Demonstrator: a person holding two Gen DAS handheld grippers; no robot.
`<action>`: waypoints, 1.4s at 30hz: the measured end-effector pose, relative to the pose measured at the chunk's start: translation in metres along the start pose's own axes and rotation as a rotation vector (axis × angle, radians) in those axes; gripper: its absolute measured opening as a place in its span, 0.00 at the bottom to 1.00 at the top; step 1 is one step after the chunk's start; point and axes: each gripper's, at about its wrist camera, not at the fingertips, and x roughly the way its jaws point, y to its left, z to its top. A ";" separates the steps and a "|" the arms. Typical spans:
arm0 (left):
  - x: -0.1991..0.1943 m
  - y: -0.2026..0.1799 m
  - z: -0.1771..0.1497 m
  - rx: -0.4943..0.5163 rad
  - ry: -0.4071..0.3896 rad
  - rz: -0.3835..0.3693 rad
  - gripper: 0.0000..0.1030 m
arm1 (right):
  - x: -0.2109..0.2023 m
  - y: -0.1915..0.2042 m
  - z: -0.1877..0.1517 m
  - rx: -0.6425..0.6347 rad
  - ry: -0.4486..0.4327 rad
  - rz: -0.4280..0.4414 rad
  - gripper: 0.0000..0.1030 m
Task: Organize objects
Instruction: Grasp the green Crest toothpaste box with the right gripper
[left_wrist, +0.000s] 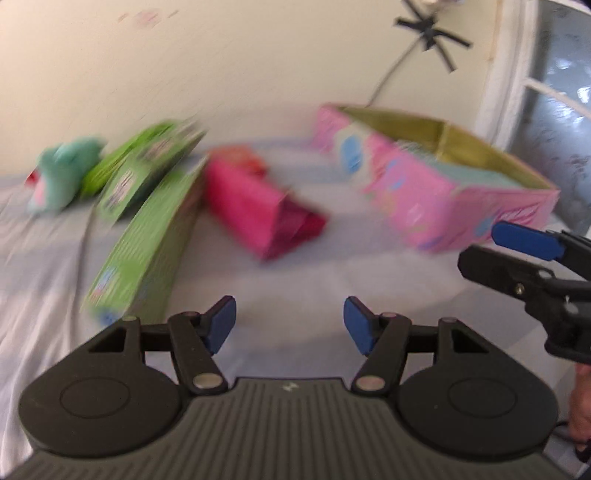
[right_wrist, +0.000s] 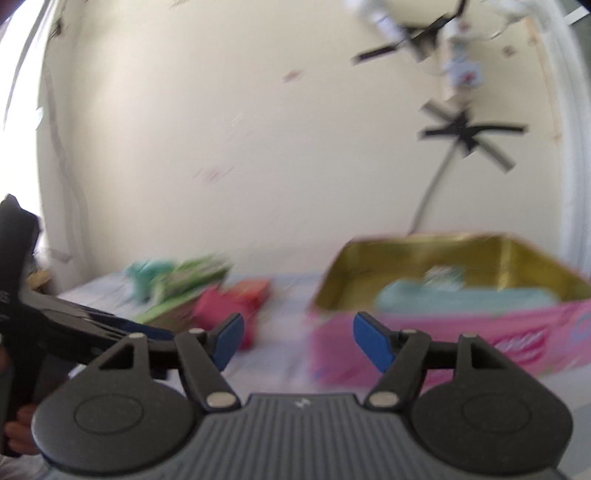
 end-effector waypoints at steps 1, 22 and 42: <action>-0.004 0.006 -0.006 -0.006 -0.012 0.007 0.65 | 0.004 0.007 -0.003 -0.006 0.033 0.006 0.66; -0.070 0.162 -0.066 -0.616 -0.285 0.112 0.65 | 0.124 0.116 0.046 0.172 0.356 0.260 0.76; -0.069 0.125 -0.059 -0.401 -0.253 -0.024 0.73 | 0.028 0.053 0.009 -0.177 0.443 0.226 0.34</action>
